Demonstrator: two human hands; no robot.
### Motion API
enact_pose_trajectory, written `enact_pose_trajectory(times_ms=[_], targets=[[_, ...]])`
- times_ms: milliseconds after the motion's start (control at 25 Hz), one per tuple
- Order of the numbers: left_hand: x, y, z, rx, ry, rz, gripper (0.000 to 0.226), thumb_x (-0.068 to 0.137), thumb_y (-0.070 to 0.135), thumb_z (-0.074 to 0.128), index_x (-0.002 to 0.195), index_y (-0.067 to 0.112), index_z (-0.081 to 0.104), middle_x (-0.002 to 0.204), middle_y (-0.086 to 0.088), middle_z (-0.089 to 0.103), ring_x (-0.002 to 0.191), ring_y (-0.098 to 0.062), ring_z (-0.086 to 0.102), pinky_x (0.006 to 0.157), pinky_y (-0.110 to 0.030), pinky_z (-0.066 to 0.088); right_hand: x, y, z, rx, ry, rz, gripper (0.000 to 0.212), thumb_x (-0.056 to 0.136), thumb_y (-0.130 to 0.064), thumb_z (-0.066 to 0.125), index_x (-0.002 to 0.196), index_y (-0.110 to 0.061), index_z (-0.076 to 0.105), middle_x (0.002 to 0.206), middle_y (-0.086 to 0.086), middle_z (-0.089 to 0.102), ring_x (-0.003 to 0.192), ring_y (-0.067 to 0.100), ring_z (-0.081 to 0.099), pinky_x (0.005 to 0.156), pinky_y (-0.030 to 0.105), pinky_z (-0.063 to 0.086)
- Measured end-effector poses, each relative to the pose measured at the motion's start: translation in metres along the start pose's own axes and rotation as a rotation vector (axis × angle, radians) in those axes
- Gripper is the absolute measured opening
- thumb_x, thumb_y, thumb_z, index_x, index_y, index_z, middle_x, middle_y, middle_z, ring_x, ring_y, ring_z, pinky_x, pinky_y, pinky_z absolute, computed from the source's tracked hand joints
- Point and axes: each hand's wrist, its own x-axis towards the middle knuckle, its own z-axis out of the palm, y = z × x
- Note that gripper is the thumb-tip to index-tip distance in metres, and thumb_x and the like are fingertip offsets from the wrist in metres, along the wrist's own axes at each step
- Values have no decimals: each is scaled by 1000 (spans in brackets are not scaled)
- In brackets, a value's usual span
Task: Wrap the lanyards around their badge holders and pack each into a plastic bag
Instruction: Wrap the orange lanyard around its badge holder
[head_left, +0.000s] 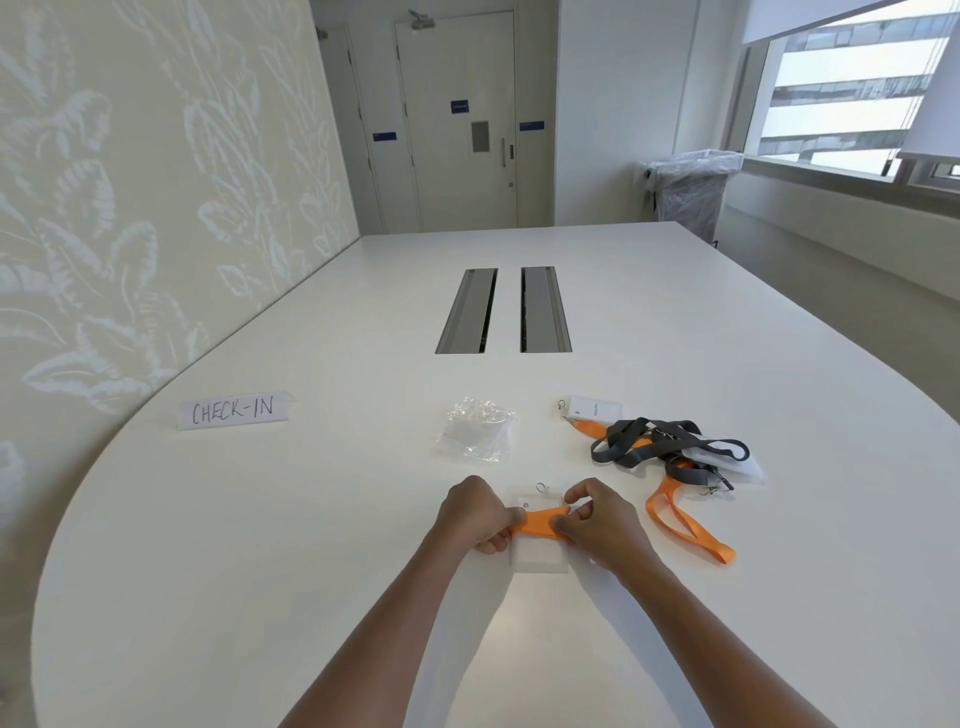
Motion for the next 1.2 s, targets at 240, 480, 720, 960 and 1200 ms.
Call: enact_pose_trajectory(times_ms=[240, 480, 720, 960, 1200], targets=[[-4, -4, -3, -240, -81, -44, 18, 91, 16, 73, 97, -2, 70, 85, -16, 69, 65, -21, 64, 60, -26, 54, -2, 5, 1, -3, 23, -35, 21, 82, -31, 78, 95, -30, 63, 71, -4, 69, 72, 9, 61, 58, 23, 42], [-2, -3, 6, -137, 54, -26, 14, 84, 22, 79, 79, 11, 72, 73, -10, 75, 67, -25, 73, 79, -35, 64, -3, 6, 1, -9, 30, -56, 20, 82, -31, 77, 96, -30, 62, 75, -4, 68, 72, 9, 61, 58, 23, 43], [-3, -9, 8, -16, 146, 49, 20, 74, 35, 84, 69, 22, 69, 66, 1, 70, 58, -18, 65, 72, -30, 62, -2, 3, -1, -3, 10, -34, 19, 85, -33, 74, 99, -28, 63, 79, -4, 66, 73, 9, 60, 57, 22, 45], [6, -22, 8, -229, 168, 69, 21, 81, 35, 80, 77, 17, 68, 68, -2, 72, 55, -17, 66, 54, -24, 56, 6, 2, -7, 63, 15, 36, 24, 93, -49, 63, 101, -26, 63, 93, -2, 67, 86, 14, 64, 63, 27, 47], [20, -43, 5, -423, 301, 148, 11, 90, 26, 70, 86, 15, 69, 65, 2, 66, 52, -11, 58, 54, -26, 51, 31, -1, -13, 119, 24, -22, 24, 102, -38, 51, 97, -18, 64, 86, 3, 68, 77, 18, 64, 72, 36, 51]])
